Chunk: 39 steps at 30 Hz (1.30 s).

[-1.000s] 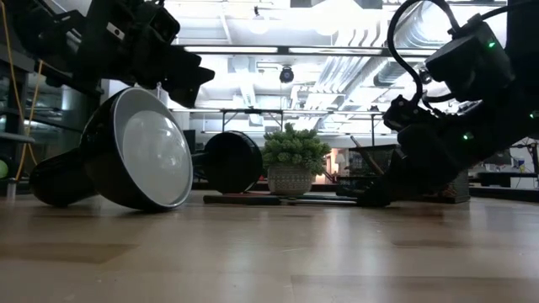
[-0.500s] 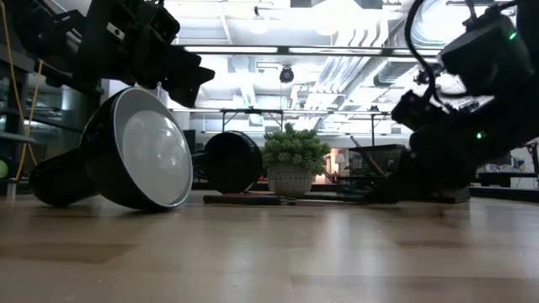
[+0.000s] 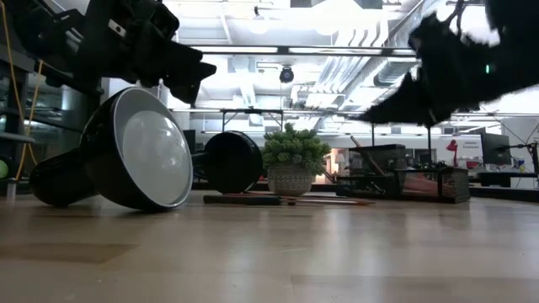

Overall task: Pick and place office supplies into organizer
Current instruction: Put the bottom pen into the top left section of the desk organizer

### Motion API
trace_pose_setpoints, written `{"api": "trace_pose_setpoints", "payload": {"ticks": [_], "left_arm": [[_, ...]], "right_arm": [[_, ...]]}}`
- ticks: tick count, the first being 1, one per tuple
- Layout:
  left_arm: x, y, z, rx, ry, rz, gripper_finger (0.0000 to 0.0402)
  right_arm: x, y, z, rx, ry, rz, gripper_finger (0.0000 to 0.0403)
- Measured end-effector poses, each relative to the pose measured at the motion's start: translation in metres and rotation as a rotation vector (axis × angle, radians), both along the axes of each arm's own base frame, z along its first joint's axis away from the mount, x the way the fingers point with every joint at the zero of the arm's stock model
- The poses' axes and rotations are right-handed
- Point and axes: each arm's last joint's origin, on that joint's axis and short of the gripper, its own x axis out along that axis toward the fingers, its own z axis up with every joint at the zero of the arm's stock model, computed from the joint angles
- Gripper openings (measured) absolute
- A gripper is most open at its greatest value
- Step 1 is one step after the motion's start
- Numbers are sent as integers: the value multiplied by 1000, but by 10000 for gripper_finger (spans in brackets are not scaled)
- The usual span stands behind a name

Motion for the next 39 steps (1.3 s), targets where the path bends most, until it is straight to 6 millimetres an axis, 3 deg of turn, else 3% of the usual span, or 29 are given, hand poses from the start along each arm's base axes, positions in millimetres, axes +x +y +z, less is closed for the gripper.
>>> {"api": "trace_pose_setpoints", "payload": {"ticks": [8,16,27,39], "left_arm": [[1,0,15,43,-153,0,147],[-1,0,36,93,-376,0,147],[-6,-1,53,133,-555,17,147],[-6,-11,57,143,-605,-31,147]], "right_arm": [[0,1,42,-150,-199,47,25],[10,-5,67,-282,-377,150,25],[83,-8,110,-500,-466,270,25],[155,-25,120,-544,-471,273,25]]}}
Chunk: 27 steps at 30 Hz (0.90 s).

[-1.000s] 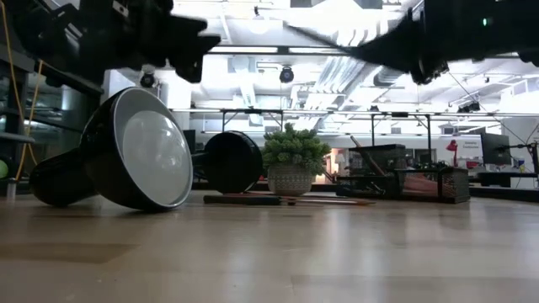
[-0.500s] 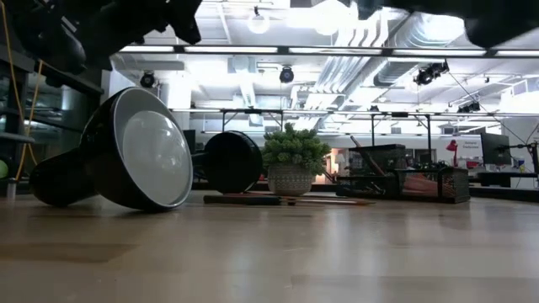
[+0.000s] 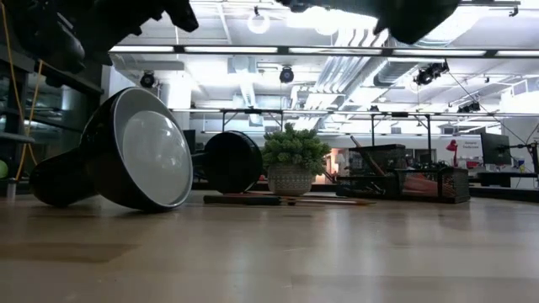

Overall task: Pick and place office supplies into organizer
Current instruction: Put the bottom pen into the top left section of the desk organizer

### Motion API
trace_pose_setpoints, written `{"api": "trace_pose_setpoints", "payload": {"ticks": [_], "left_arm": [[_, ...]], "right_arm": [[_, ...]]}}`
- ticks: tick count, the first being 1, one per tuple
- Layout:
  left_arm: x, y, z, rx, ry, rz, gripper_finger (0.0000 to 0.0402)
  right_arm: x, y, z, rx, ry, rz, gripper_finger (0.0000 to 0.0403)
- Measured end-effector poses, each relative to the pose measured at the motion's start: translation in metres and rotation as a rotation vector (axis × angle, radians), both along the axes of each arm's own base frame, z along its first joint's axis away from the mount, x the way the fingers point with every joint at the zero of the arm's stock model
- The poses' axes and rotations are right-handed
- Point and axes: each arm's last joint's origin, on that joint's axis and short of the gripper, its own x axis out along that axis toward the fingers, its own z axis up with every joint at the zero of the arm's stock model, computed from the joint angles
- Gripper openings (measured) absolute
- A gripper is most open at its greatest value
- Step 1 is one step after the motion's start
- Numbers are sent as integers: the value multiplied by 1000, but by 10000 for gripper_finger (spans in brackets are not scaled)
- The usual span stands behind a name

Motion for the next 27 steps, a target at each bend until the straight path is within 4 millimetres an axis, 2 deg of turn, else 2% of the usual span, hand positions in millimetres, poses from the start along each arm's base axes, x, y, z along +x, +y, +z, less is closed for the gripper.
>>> {"api": "trace_pose_setpoints", "payload": {"ticks": [7,27], "left_arm": [[2,-12,1,42,-23,-3,147],[3,-7,1,-9,-27,116,147]], "right_arm": [[24,-1,6,-1,21,34,25],[26,1,0,22,77,29,25]]}}
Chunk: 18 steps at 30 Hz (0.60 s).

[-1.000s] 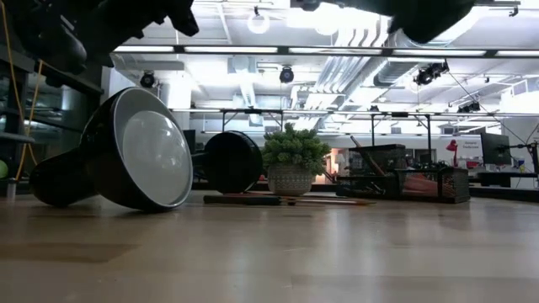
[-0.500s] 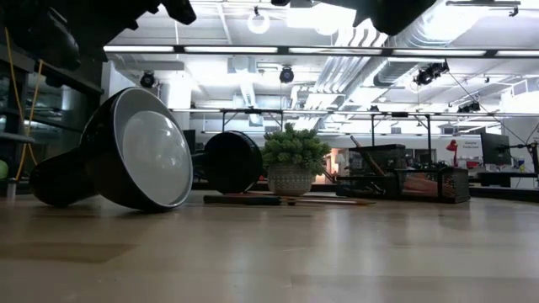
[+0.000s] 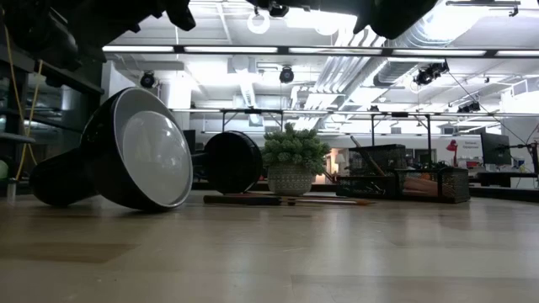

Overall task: Pick and place office supplies into organizer
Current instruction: Put the bottom pen into the top left section of the desk organizer

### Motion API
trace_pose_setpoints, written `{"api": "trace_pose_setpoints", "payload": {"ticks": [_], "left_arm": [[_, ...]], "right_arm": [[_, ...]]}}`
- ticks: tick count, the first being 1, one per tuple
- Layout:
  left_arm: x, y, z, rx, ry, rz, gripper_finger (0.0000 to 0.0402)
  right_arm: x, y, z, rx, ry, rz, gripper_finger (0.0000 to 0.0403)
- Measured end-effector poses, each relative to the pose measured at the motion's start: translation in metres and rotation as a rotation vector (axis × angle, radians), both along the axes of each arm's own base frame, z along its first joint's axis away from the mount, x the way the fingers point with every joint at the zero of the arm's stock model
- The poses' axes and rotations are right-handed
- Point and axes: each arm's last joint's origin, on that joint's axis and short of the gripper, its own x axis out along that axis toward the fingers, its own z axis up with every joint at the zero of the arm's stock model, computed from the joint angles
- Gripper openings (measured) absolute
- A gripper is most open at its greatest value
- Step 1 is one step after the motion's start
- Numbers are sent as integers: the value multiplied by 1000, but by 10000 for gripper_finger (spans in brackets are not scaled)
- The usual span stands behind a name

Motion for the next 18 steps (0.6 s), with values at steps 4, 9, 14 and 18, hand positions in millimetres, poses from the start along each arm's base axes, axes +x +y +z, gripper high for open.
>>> {"api": "trace_pose_setpoints", "payload": {"ticks": [4,9,14,18], "left_arm": [[0,0,0,-5,1,10,147],[0,0,0,-23,8,5,131],[1,0,-1,-29,15,3,94],[1,0,-1,-29,18,2,58]], "right_arm": [[0,0,-1,2,8,-12,25],[0,-2,-3,-10,36,-78,25],[0,-2,-3,-8,43,-95,25],[0,-2,-3,-8,45,-95,25]]}}
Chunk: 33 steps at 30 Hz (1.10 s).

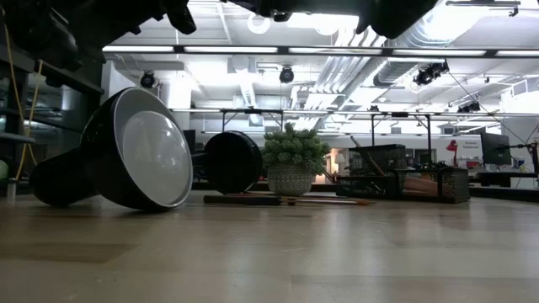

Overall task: Pick and place office supplies into organizer
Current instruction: Put the bottom pen into the top left section of the desk organizer

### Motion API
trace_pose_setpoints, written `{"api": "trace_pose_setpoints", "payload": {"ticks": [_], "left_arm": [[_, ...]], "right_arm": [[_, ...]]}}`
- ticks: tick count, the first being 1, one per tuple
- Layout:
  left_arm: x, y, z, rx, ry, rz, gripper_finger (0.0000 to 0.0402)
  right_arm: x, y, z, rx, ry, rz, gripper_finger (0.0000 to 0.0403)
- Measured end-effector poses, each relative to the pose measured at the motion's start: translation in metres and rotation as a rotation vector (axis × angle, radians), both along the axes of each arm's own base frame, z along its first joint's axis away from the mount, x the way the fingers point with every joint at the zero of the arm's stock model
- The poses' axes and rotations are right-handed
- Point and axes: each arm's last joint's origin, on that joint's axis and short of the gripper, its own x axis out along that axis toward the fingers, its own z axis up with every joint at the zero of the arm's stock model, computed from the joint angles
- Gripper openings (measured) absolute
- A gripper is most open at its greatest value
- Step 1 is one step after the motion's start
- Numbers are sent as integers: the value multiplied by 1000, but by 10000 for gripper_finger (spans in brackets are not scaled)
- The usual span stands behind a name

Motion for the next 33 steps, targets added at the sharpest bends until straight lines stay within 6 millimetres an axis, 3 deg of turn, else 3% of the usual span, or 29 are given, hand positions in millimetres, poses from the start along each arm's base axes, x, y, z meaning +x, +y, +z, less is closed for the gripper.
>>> {"api": "trace_pose_setpoints", "payload": {"ticks": [6,13,21,24,29,33], "left_arm": [[0,0,0,9,-1,11,10],[1,1,-2,-15,25,24,36],[3,2,-6,-3,61,59,8],[3,2,-6,10,59,65,16],[5,3,-4,11,58,89,34],[14,5,-2,28,67,92,21]], "right_arm": [[0,-1,0,13,1,-20,26],[-2,9,-4,23,60,-64,82],[-36,60,21,-62,179,-425,110],[-53,80,26,-68,239,-559,111],[-73,109,13,-49,318,-692,111],[-88,125,-4,11,307,-720,112]]}}
